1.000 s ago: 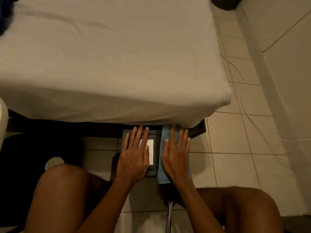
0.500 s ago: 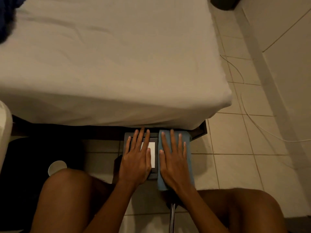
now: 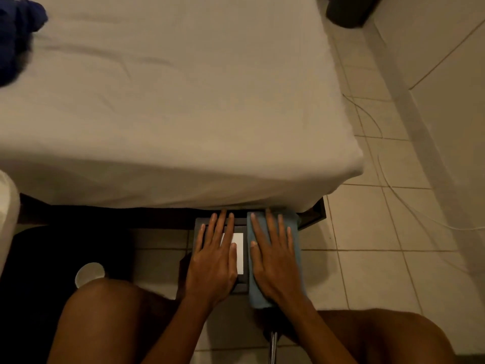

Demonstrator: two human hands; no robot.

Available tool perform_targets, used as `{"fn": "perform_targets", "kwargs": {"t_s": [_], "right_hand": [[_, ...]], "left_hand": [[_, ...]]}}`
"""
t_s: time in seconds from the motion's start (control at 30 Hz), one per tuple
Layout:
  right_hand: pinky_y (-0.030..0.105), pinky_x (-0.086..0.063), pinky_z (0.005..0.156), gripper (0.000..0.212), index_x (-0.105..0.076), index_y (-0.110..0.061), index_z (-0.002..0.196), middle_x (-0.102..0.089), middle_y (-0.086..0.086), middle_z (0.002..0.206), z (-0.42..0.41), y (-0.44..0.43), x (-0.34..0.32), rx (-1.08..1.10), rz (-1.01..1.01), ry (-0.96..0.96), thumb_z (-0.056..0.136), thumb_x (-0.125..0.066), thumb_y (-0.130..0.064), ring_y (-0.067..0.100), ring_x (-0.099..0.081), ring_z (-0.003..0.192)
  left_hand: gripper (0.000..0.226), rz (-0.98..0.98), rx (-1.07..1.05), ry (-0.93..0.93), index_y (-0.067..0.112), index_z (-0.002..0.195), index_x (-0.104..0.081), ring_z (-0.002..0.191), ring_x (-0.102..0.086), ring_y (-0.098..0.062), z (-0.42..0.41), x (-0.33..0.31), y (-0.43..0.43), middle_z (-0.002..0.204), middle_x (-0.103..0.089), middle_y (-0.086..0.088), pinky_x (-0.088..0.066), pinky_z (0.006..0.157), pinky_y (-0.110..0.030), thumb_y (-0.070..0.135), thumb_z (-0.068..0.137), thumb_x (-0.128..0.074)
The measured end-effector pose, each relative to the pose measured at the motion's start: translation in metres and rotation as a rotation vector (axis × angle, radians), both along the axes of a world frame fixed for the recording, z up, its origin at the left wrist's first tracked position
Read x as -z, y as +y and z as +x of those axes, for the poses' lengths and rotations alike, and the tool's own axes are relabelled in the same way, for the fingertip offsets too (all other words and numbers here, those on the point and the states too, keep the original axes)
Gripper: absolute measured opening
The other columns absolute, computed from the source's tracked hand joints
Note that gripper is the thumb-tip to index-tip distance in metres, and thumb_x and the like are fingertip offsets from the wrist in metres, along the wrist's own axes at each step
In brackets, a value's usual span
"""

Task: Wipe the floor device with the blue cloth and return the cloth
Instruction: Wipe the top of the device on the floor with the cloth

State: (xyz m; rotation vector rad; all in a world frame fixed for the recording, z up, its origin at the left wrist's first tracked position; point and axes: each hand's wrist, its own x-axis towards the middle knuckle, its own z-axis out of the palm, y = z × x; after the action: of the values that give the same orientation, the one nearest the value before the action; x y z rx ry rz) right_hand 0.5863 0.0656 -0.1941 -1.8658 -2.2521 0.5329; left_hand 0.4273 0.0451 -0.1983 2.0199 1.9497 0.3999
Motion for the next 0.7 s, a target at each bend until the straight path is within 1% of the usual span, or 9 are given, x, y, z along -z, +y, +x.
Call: {"fn": "perform_targets", "kwargs": {"t_s": [0.1,0.17,0.27,0.4,0.53,0.6,0.7], "right_hand": [[0.052,-0.007,0.125,0.057,-0.01,-0.032,0.159,-0.005,0.002,0.168,-0.018,0.011,0.0,0.123,0.024,-0.033,0.104,-0.017,-0.044,0.02,0.004,0.155],[0.05,-0.003,0.125,0.057,-0.008,-0.031,0.16,-0.002,0.004,0.168,-0.021,0.001,0.001,0.109,0.033,-0.028,0.105,-0.018,-0.043,0.022,0.006,0.155],[0.045,0.005,0.124,0.058,-0.003,-0.032,0.16,0.008,0.001,0.168,-0.014,-0.02,0.0,0.025,0.022,0.011,0.105,-0.018,-0.043,0.021,0.012,0.154],[0.047,0.003,0.125,0.059,-0.003,-0.034,0.159,0.008,-0.001,0.168,-0.008,-0.013,0.001,-0.026,0.026,0.014,0.104,-0.023,-0.043,0.02,0.012,0.154],[0.051,-0.003,0.125,0.056,-0.008,-0.035,0.159,0.0,0.0,0.169,-0.017,0.015,0.001,0.045,0.035,-0.002,0.104,-0.019,-0.045,0.019,0.008,0.155],[0.05,-0.003,0.125,0.056,-0.006,-0.036,0.159,0.001,0.0,0.169,-0.019,0.006,0.0,0.057,0.025,0.013,0.105,-0.019,-0.044,0.018,0.009,0.155],[0.048,-0.001,0.125,0.057,-0.005,-0.034,0.159,0.007,0.0,0.168,-0.015,-0.022,-0.003,0.006,0.018,0.03,0.105,-0.021,-0.042,0.019,0.012,0.154]], "left_hand": [[0.059,-0.004,-0.013,-0.005,0.018,0.158,-0.009,0.154,-0.004,-0.017,-0.001,0.001,0.002,0.166,-0.011,-0.003,-0.01,0.124,-0.038,0.035,0.102,-0.018],[0.059,-0.008,-0.018,-0.008,0.018,0.158,-0.009,0.154,-0.003,-0.016,-0.001,0.002,0.001,0.166,-0.011,-0.003,-0.011,0.124,-0.039,0.035,0.102,-0.017],[0.059,-0.015,-0.019,-0.008,0.017,0.158,-0.007,0.154,-0.001,-0.016,-0.001,0.002,-0.001,0.166,-0.009,-0.004,-0.016,0.124,-0.041,0.036,0.102,-0.013],[0.059,-0.017,-0.014,-0.002,0.017,0.158,-0.004,0.154,0.0,-0.016,-0.001,0.001,-0.001,0.167,-0.006,-0.004,-0.018,0.124,-0.042,0.036,0.102,-0.013],[0.059,-0.002,-0.015,0.016,0.016,0.158,-0.009,0.154,-0.005,-0.018,-0.001,0.001,-0.001,0.166,-0.012,-0.005,-0.018,0.123,-0.042,0.034,0.103,-0.018],[0.058,-0.001,-0.016,0.004,0.017,0.158,-0.01,0.154,-0.005,-0.017,-0.001,0.001,-0.001,0.166,-0.013,-0.005,-0.016,0.124,-0.041,0.033,0.103,-0.019],[0.058,-0.008,-0.016,0.004,0.018,0.158,-0.006,0.154,-0.001,-0.015,-0.002,0.002,-0.001,0.166,-0.009,-0.003,-0.014,0.124,-0.04,0.036,0.103,-0.013]]}}
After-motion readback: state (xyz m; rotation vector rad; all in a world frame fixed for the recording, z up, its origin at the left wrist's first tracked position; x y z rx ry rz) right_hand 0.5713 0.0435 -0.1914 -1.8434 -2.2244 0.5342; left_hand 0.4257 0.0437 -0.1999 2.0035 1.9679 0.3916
